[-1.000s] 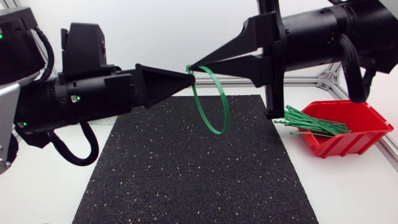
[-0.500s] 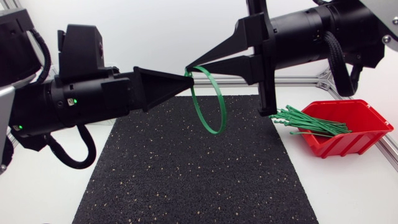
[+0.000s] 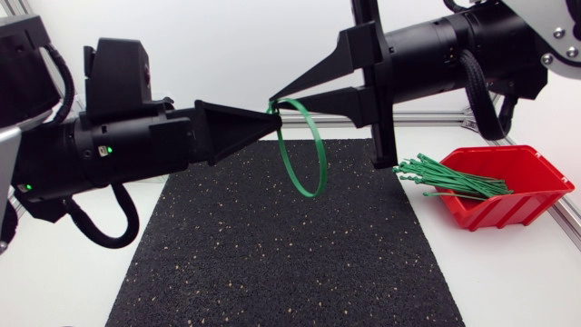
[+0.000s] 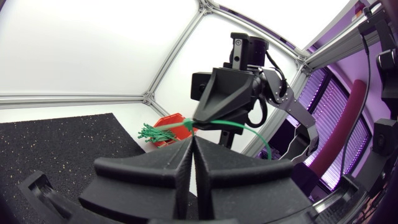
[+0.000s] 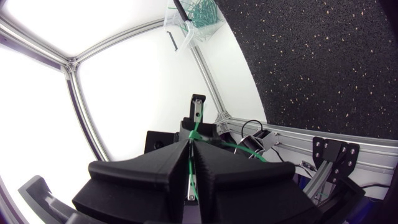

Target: Take a green cable tie from the red box, thread the tail through the head to close it, then place it in the transparent bin on the left.

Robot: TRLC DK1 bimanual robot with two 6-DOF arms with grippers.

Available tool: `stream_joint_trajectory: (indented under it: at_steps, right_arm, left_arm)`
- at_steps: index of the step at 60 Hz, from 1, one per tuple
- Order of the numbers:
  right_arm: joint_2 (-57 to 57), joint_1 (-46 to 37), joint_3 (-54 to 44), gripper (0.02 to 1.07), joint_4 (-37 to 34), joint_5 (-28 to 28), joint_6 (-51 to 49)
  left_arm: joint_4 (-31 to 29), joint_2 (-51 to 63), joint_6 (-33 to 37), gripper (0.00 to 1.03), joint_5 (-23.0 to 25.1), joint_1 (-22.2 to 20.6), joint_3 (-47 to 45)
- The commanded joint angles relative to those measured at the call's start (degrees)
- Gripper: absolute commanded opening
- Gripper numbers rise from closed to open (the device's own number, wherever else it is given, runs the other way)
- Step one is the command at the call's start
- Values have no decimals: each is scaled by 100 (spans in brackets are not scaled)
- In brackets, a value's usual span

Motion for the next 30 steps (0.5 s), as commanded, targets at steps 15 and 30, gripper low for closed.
stream_joint_trajectory:
  at_steps: [15, 30]
  right_arm:
    - [-337, -311, -305, 50, 164, -172, 123]
    - [-91, -478, -376, 50, 348, -225, 105]
  left_arm:
    - [124, -58, 78, 3, 322, 231, 1]
    - [89, 91, -63, 3, 621, 240, 98]
